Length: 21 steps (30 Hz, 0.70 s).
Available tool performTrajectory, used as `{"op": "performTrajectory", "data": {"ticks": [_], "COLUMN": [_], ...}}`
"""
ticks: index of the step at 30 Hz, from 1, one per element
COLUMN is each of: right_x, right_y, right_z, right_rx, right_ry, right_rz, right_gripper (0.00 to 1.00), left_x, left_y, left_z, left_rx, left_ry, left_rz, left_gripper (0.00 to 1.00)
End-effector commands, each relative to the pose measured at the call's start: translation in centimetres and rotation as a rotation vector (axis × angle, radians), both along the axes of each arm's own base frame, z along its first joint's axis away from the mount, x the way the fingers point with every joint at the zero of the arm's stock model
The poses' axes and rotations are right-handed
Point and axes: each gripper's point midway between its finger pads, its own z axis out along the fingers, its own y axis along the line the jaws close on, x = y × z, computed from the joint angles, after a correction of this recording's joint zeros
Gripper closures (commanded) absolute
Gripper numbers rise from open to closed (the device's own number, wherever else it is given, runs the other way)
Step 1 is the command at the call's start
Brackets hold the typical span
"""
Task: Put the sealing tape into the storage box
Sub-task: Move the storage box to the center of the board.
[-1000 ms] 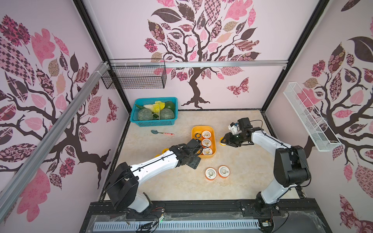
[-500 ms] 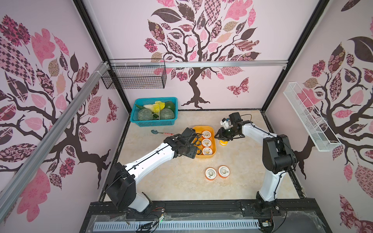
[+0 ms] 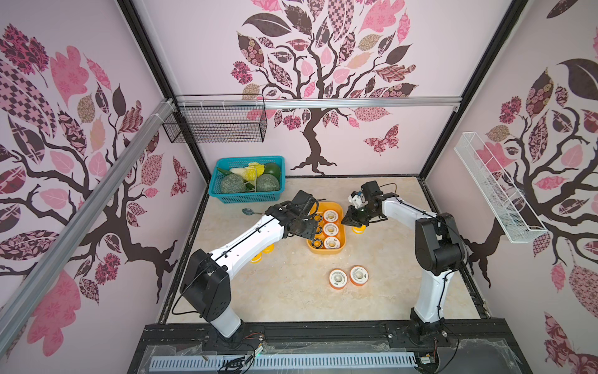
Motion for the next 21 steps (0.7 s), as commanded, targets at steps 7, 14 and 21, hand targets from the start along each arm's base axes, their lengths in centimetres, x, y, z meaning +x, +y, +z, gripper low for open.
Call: {"op": "performTrajectory", "data": {"ticks": [7,14,21], "right_x": [-1.6,-2.1,-2.4], "right_y": [1.1,1.6,2.0], "right_z": [-1.1,-0.7,-0.2], "right_rx": [0.013,0.015,0.015], "right_ry": [0.037,0.037,0.039], "right_rz": [0.034,0.021,-0.015], "right_gripper": [0.92,0.89,0.89], "left_x": [2.6,4.4,6.1], "left_y": [-1.7,-3.2,-4.1], "left_z": [0.5,-0.5,-2.2], "left_rx": [0.001,0.006,0.036], "left_ry": [-0.022,-0.012,-0.003], "left_rz": [-0.020,-0.024,-0.019], "left_gripper": [0.34,0.34,0.34]}}
